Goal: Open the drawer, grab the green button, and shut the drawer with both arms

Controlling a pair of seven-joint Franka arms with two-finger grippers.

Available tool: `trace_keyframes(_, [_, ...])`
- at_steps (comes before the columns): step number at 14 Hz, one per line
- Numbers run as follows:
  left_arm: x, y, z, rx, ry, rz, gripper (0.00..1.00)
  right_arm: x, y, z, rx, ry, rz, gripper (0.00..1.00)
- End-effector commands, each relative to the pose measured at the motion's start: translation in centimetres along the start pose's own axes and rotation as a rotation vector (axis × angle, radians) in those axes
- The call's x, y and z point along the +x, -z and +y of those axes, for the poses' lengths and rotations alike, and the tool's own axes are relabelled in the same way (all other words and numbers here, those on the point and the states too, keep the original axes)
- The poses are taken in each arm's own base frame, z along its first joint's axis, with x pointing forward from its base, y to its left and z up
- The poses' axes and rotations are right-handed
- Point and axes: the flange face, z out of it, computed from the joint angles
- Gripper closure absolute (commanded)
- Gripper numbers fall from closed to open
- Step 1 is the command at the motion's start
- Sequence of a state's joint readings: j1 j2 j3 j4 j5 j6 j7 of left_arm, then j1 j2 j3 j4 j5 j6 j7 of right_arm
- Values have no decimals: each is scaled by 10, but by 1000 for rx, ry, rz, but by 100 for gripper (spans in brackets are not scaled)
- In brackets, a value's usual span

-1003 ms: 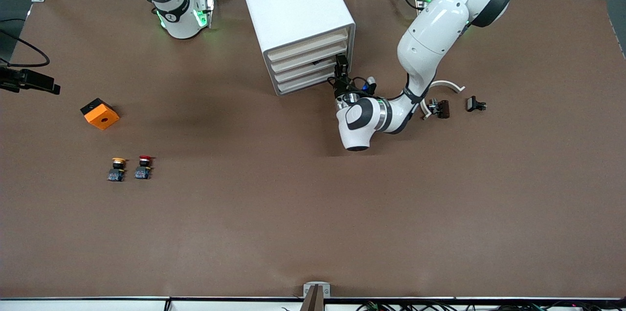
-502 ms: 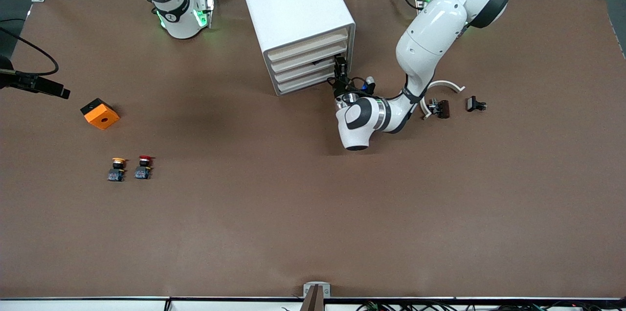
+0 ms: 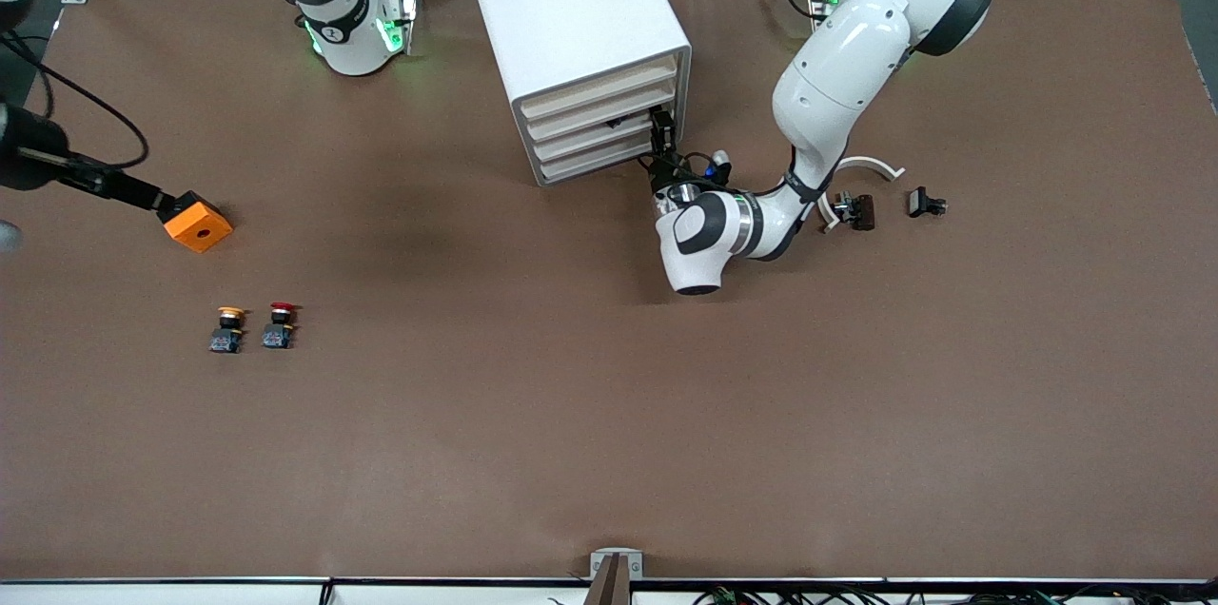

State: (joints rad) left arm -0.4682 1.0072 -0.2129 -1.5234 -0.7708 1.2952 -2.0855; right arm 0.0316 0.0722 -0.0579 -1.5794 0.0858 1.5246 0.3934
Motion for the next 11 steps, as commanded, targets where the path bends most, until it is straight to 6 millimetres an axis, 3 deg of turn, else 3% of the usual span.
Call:
trace_keyframes(1, [14, 44, -14, 1, -17, -95, 91, -13, -14, -56, -11, -99, 3, 0])
trace_keyframes(5, [30, 79, -22, -5, -41, -184, 91, -33, -46, -121, -31, -213, 8, 0])
trace_keyframes(7, [36, 99, -28, -2, -66, -249, 91, -41, -63, -141, -36, -264, 12, 0])
trace_keyframes(11, [42, 128, -39, -14, -101, -339, 91, -60, -130, -198, -25, -348, 45, 0])
